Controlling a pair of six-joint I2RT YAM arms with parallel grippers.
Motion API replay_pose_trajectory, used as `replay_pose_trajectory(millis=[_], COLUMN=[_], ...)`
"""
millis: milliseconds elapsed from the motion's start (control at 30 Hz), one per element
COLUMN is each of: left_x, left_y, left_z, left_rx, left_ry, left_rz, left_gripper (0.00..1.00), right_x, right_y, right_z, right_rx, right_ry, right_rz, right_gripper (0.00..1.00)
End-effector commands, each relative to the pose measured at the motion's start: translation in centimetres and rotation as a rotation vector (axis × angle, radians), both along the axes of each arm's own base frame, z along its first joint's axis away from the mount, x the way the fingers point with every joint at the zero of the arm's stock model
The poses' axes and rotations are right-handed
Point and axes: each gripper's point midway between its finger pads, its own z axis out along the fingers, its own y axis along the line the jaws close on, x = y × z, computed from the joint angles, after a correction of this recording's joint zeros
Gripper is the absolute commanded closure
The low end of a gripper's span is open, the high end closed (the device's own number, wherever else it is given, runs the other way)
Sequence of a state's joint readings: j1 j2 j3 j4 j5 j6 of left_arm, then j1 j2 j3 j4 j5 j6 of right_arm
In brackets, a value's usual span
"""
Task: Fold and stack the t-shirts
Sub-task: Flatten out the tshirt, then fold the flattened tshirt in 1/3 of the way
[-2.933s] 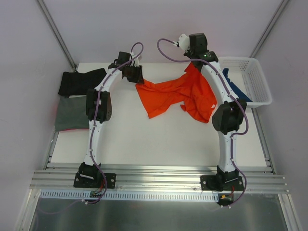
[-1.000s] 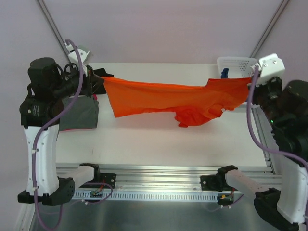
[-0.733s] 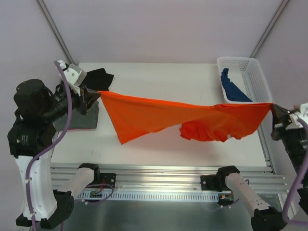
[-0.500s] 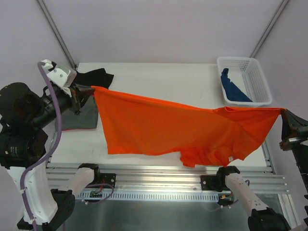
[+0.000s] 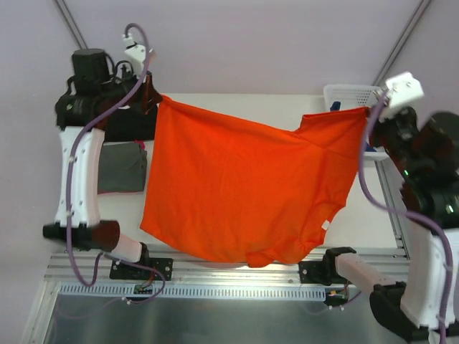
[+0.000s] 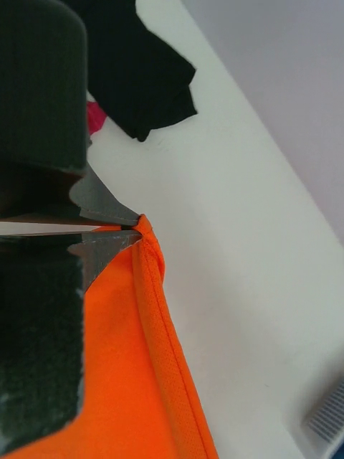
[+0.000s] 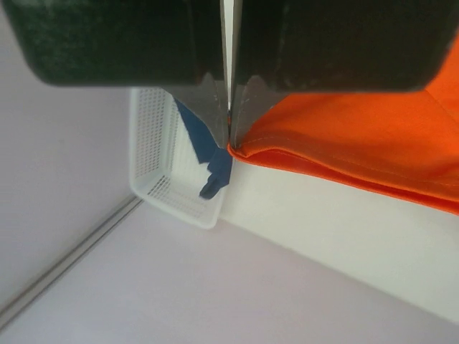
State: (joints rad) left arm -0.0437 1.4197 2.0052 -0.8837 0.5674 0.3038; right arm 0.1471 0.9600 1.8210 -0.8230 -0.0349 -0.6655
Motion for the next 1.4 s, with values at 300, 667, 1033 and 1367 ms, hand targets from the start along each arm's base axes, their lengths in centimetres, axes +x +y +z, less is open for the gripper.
replay_pose_trajectory(millis=[300,667,1033,1367], left_x=[19.0,24.6,24.2,22.3], left_y=[1.4,1.7,1.0,0.9], left_z=[-18.7,-26.2,-26.6,-27.4], left_rx=[0.174,0.214,0.139,0.136], left_ry=[0.275,0.287,0.334,0.390], left_rz=[-0.030,-0.039,-0.010,-0.015], left_gripper=[1.00,1.00,1.00,1.00], right_x=[26.5,37.2,34.0,32.5], right_y=[2.5,5.9,7.0,3.5], right_z=[-13.7,-22.3,-27.9,-30.3], right_rx=[-0.157,-0.302,-0.236,-0.266], right_ry=[0.330,0.366,0.552,0.638], right_rz=[-0.003,0.002,0.021,-0.018], right_gripper=[0.99,0.99,0.99,1.00])
